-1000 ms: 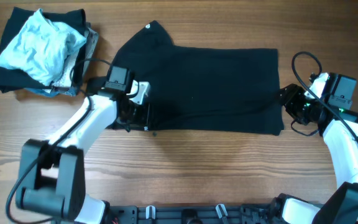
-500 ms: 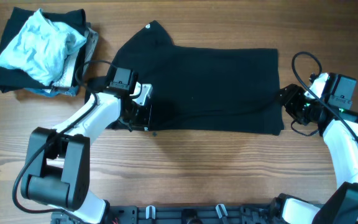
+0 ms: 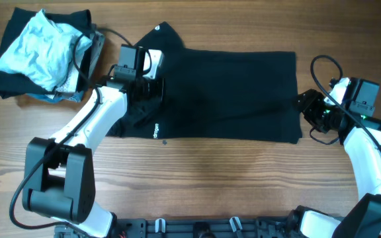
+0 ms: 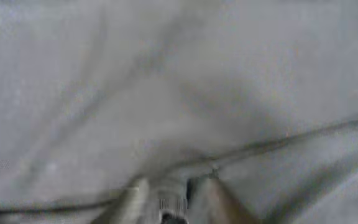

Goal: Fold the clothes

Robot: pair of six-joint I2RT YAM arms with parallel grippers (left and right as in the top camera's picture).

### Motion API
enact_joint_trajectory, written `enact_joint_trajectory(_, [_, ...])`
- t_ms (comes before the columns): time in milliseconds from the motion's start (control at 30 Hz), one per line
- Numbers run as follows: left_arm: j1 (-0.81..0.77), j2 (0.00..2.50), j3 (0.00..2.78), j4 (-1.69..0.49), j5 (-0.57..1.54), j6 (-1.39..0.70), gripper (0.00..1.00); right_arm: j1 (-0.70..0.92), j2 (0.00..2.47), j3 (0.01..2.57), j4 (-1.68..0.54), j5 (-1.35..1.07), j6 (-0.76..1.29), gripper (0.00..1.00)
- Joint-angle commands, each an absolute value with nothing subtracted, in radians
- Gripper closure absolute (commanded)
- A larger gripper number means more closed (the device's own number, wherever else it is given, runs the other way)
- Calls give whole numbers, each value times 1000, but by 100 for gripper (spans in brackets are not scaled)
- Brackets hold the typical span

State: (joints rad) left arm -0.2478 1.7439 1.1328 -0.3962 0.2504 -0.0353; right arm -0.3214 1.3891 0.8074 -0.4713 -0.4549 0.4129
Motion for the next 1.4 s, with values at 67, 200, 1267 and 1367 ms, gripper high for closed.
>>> enact_joint_trajectory(67, [-251, 1725, 1147, -501, 233, -30, 51, -317, 1384, 807, -473, -443, 393, 38])
enact_joint_trajectory(200, [-249, 1681, 1147, -774, 65, -69, 60, -317, 1384, 807, -481, -442, 392, 37])
enact_joint_trajectory(1267, [-80, 1655, 1052, -462, 135, -368, 96, -317, 1384, 807, -487, -401, 393, 37])
enact_joint_trajectory(1367, [-82, 1659, 1051, -346, 72, -379, 96, -317, 1384, 807, -484, -387, 393, 36])
